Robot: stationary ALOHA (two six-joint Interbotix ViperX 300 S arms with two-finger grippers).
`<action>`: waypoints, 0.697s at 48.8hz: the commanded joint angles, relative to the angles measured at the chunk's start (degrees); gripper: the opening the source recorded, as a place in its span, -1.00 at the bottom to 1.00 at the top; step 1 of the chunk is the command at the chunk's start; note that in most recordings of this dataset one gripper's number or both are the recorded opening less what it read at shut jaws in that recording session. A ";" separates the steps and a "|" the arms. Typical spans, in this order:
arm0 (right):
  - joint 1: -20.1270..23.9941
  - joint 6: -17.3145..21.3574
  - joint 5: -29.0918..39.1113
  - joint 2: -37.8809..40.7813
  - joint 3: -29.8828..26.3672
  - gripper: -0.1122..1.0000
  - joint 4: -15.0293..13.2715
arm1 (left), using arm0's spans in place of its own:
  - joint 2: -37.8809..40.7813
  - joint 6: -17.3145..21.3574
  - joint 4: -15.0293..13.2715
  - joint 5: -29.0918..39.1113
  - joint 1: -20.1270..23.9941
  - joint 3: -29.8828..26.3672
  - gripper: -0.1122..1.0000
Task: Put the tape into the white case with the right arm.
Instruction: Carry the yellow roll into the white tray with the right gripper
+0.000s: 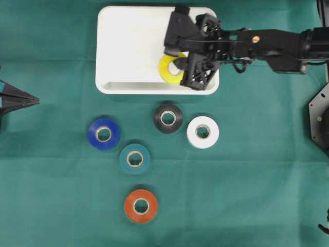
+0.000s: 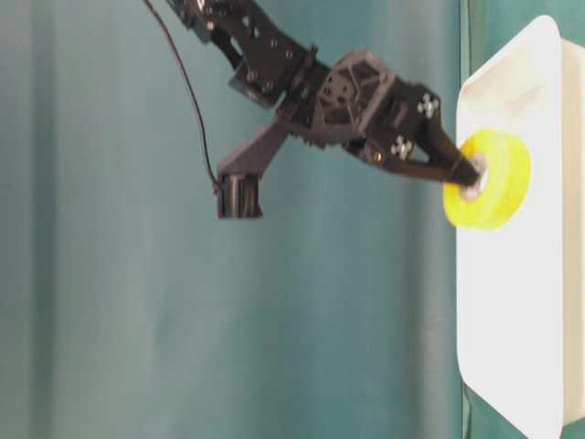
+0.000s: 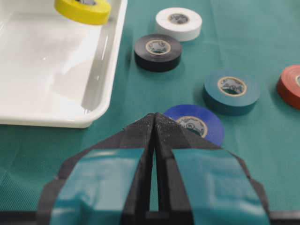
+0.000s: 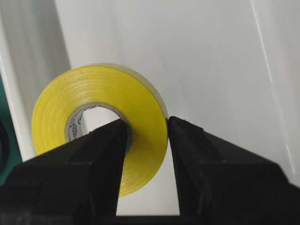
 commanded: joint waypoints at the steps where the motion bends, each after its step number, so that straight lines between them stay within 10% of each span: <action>1: -0.62 0.18 -0.44 -2.90 0.62 -0.77 -0.18 | 0.44 0.00 -0.09 -0.18 0.18 -0.62 -0.79; 34: -2.55 -0.26 -2.02 -3.87 6.15 -0.77 -2.20 | 0.35 -0.09 -0.09 -0.18 0.18 -0.62 -0.79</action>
